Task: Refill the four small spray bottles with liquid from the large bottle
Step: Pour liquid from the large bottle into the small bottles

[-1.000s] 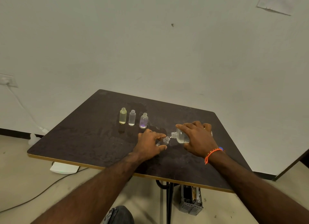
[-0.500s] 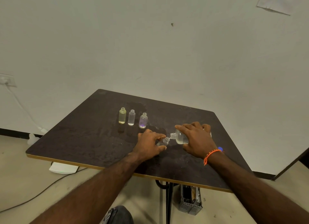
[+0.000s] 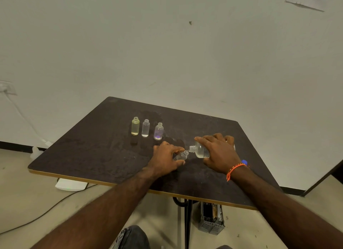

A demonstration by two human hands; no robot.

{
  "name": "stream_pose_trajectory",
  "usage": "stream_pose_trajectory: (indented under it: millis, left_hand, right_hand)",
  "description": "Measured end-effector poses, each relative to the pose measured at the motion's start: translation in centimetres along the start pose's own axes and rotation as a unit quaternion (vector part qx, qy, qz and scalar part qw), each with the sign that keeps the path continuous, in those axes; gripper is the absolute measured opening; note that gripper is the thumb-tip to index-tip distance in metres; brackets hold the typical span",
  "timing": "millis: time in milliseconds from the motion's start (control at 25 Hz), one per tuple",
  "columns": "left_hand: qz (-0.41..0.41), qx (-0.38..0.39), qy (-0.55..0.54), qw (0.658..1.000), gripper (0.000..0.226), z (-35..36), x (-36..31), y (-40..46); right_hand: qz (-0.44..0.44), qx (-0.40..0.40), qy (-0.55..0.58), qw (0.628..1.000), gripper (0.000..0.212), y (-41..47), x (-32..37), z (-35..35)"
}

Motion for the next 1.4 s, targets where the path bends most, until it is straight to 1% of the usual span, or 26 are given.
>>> stream_pose_trajectory:
  millis: [600,1120,1240,1400]
  left_hand:
    - [0.008,0.005,0.018,1.000,0.057,-0.1,-0.2,0.1]
    - [0.003,0.001,0.011,1.000,0.055,0.1,0.0,-0.1]
    - [-0.001,-0.026,0.001,1.000,0.048,-0.1,0.1,-0.1]
    - [-0.010,-0.033,0.007,0.999,0.047,0.0,-0.1,-0.3]
  right_hand:
    - [-0.005,-0.003,-0.004,1.000,0.078,-0.3,0.2,-0.1]
    - [-0.001,0.008,0.003,1.000,0.081,-0.2,0.4,0.2]
    - [0.016,0.023,0.043,0.999,0.082,-0.6,0.6,0.6]
    - [0.062,0.054,0.171,0.982,0.080,-0.8,0.9,1.6]
Point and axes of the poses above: each hand's wrist, its own y-axis towards the middle knuckle, its own z-axis out of the palm, x = y × z, the point moved 3 cm from there along y, towards the middle knuckle, and after that the axes turned 15 degrees about z, right-handed, at the moved point
